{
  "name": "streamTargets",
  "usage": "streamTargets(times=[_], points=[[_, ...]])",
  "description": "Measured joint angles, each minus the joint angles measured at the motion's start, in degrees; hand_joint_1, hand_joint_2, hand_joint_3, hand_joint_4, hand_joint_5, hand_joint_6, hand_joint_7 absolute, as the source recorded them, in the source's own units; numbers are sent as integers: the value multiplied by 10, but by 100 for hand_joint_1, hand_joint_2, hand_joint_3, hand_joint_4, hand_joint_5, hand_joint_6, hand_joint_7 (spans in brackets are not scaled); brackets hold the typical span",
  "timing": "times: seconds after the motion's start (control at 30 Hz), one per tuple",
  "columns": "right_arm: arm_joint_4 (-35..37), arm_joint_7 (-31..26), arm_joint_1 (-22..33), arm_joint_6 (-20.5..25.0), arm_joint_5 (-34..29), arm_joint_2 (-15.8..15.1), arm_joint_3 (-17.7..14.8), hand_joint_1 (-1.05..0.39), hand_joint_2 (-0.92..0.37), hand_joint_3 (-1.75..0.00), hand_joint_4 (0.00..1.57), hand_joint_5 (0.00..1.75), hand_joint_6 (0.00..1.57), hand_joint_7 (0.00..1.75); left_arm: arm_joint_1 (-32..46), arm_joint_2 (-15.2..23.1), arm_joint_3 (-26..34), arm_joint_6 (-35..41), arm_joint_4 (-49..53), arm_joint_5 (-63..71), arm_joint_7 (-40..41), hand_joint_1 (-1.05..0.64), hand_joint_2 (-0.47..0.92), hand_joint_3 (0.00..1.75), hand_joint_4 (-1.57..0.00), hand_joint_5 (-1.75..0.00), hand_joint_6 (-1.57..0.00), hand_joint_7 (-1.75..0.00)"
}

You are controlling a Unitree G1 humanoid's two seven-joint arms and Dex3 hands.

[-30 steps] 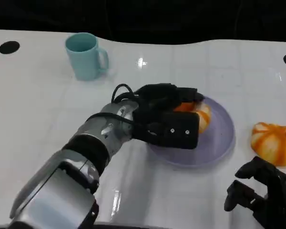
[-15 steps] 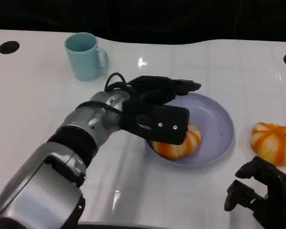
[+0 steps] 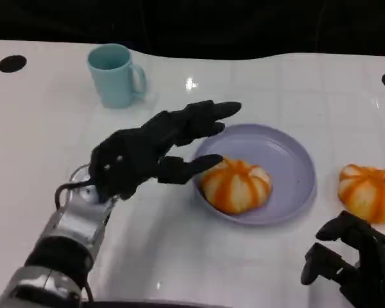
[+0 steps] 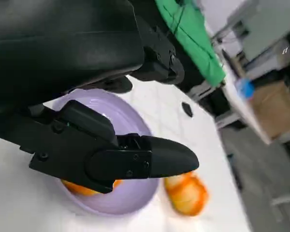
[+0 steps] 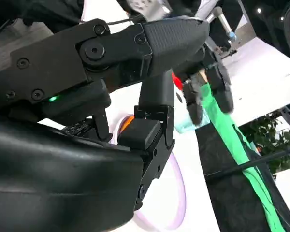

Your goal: Grasp the bread from the table and place it into the plate.

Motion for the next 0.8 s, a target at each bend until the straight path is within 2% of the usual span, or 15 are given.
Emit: streamTargets(times=[0.03, 0.13, 0.2, 0.27, 0.33, 0.43, 0.5, 0.57, 0.63, 0.7, 0.8], points=[[0, 0, 0, 0, 0, 0, 0, -53, -92, -21, 72, 157, 78, 110, 17, -6, 13, -3, -9, -18, -5, -69, 92, 40, -59, -49, -56, -17], [-1, 1, 1, 0, 1, 0, 0, -53, -92, -21, 73, 157, 78, 110, 68, -27, 47, -11, -52, -76, -12, -69, 92, 39, -68, -55, -62, -18], [-1, 0, 1, 0, 1, -1, 1, -53, -92, -21, 72, 156, 78, 110, 97, -42, 63, -5, -88, -109, -20, -67, 92, 36, -73, -66, -74, -19], [-4, 0, 2, 0, 0, -1, 2, -53, -92, -21, 72, 156, 78, 109, 129, -58, 76, 26, -134, -152, -29, -66, 92, 33, -70, -92, -86, -25], [-9, 0, 4, 1, 0, -2, 3, -54, -92, -21, 72, 156, 78, 108, 165, -73, 84, 90, -191, -202, -39, -66, 92, 33, -68, -106, -91, -31], [-15, -1, 6, 3, 1, -3, 4, -53, -92, -20, 73, 156, 79, 107, 217, -83, 88, 190, -270, -256, -45, -64, 92, 42, -54, -156, -62, -112], [-16, -1, 7, 3, 2, -3, 4, -53, -92, -20, 73, 155, 79, 107, 250, -85, 89, 229, -315, -273, -46, -62, 92, 43, -55, -168, -55, -135], [-17, -1, 8, 3, 2, -3, 4, -53, -92, -20, 73, 155, 79, 107, 283, -87, 95, 277, -366, -300, -43, -61, 92, 43, -57, -173, -51, -147], [-18, -1, 9, 3, 2, -3, 4, -53, -92, -20, 73, 155, 79, 107, 306, -88, 103, 328, -408, -330, -35, -57, 92, 39, -65, -174, -55, -151], [-19, -2, 9, 4, 2, -3, 4, -53, -92, -20, 73, 155, 79, 106, 332, -88, 116, 394, -463, -373, -18, -55, 92, 41, -72, -175, -58, -164], [-20, -2, 11, 4, 3, -3, 4, -53, -92, -19, 73, 155, 79, 106, 375, -92, 124, 441, -534, -405, 5, -53, 92, 43, -75, -175, -57, -173]])
